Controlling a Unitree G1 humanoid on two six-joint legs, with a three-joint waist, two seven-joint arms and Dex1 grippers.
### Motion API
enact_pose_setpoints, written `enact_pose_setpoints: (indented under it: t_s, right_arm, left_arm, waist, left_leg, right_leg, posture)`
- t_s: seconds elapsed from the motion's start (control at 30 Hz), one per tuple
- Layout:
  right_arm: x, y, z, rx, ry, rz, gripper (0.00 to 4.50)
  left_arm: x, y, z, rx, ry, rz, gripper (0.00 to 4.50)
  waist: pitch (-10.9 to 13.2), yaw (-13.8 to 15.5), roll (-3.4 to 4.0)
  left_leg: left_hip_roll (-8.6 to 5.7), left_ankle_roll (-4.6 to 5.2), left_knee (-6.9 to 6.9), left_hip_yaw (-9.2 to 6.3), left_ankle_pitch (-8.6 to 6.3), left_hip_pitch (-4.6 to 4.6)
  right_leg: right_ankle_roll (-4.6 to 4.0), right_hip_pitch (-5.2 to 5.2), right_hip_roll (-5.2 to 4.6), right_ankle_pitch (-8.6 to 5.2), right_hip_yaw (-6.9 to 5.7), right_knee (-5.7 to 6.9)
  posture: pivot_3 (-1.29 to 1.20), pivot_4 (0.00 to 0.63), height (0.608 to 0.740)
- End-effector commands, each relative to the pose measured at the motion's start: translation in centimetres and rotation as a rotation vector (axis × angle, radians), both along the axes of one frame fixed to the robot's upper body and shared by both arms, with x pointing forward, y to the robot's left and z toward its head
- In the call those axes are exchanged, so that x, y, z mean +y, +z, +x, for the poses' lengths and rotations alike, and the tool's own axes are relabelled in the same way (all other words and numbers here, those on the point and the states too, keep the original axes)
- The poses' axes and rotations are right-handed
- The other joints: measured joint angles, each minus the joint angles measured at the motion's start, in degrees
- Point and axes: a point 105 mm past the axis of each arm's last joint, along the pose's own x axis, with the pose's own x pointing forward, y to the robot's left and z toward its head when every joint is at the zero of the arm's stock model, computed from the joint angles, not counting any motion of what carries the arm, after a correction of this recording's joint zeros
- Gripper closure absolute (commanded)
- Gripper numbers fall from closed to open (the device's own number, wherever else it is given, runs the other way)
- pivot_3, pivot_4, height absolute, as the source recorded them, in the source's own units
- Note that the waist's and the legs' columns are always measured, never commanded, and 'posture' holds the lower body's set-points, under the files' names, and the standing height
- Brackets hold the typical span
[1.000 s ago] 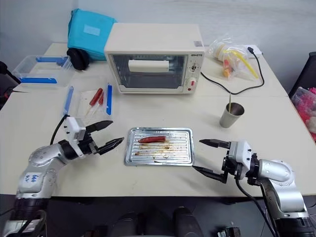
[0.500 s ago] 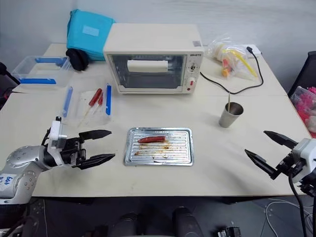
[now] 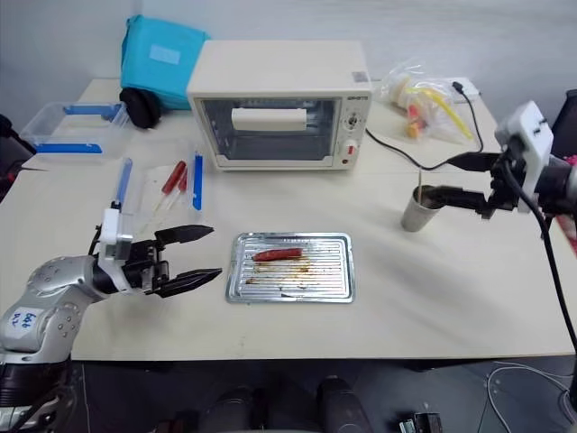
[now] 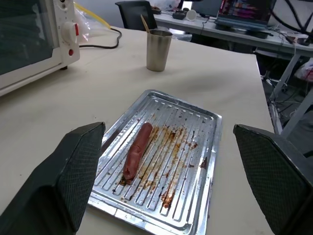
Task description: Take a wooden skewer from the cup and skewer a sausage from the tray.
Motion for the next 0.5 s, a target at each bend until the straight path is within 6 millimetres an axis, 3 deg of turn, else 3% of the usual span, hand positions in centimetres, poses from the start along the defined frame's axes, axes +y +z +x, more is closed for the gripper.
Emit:
enact_pose_setpoints:
  t_s: [0.03, 0.17, 0.4, 0.5]
  right_arm:
    - [-0.3, -0.6, 1.6, 0.075, -0.012, -0.061, 0.0]
    - [-0.3, -0.8, 3.9, 0.082, -0.065, -0.097, 0.0]
    - [0.5, -1.8, 4.8, 0.142, -0.037, -0.136, 0.0]
    - [0.9, -1.4, 5.2, 0.125, -0.039, -0.117, 0.59]
  left_arm:
    - [-0.8, 0.7, -0.4, -0.056, -0.016, -0.001, 0.04]
    - [-1.1, 0.5, -0.9, -0.051, -0.006, -0.006, 0.04]
    - [-1.0, 0.5, -1.3, -0.045, 0.009, -0.011, 0.04]
    - [-1.0, 0.5, -1.4, -0.045, 0.015, -0.011, 0.0]
  waist:
    - [0.0, 0.0, 0.0]
    - [0.0, -0.1, 0.0]
    - [0.0, -0.7, 0.0]
    - [0.0, -1.4, 0.0]
  left_leg:
    - [0.0, 0.0, -0.02, 0.02, 0.0, -0.04]
    - [0.02, -0.02, 0.02, 0.11, 0.01, -0.14]
    - [0.03, -0.03, 0.14, 0.5, 0.04, -0.24]
    - [0.03, -0.04, 0.15, 0.5, 0.05, -0.24]
  right_leg:
    - [0.0, -0.05, 0.0, 0.0, -0.01, 0.0]
    - [-0.01, -0.22, 0.02, -0.01, 0.05, 0.06]
    - [-0.01, -0.61, 0.06, -0.01, 0.07, 0.47]
    - [-0.01, -0.62, 0.07, -0.01, 0.06, 0.52]
  posture:
    - [0.0, 0.15, 0.74]
    - [0.0, 0.15, 0.74]
    - [0.0, 0.15, 0.74]
    - [0.0, 0.15, 0.74]
